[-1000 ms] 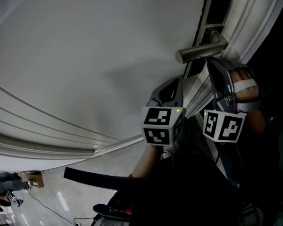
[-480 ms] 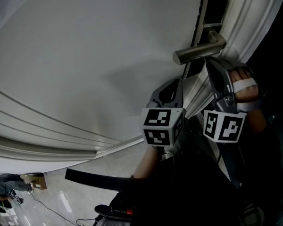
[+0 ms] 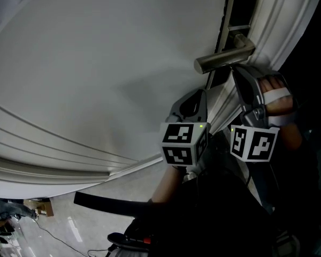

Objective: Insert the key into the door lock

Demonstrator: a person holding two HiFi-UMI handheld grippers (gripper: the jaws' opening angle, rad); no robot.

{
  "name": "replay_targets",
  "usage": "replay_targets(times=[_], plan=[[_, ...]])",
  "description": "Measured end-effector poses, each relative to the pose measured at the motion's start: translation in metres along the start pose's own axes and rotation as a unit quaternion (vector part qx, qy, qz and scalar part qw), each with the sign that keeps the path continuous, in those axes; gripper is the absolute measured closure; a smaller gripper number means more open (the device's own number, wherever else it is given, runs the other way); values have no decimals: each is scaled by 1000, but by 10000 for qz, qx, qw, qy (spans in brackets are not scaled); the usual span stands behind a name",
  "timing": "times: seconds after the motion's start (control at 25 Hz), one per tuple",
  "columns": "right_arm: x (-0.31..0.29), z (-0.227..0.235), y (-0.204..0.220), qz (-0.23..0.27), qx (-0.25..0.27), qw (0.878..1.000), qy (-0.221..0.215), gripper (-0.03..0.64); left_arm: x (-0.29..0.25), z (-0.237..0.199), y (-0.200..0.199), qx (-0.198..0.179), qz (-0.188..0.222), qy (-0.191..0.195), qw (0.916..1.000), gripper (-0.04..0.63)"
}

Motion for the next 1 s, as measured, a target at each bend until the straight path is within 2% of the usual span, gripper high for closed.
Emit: replay_targets(times=[0.84,1.0], plan=[[-5,0,-1,-10,-77,10000,-3,603,-3,-4,-1,51,9,-27,10000,595],[-4,1,-2,-19,-128,9999,0,603,1,-1,-3,66,-96,1,9999,595]])
Point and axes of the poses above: the fingertips, and each gripper's own axes: x backward along the fingers, z to its right, y out of its underside, the point moved 10 cm from there along x, backward along the fingers, and after that the axes turned 1 degree about x, right-handed, at the moved point
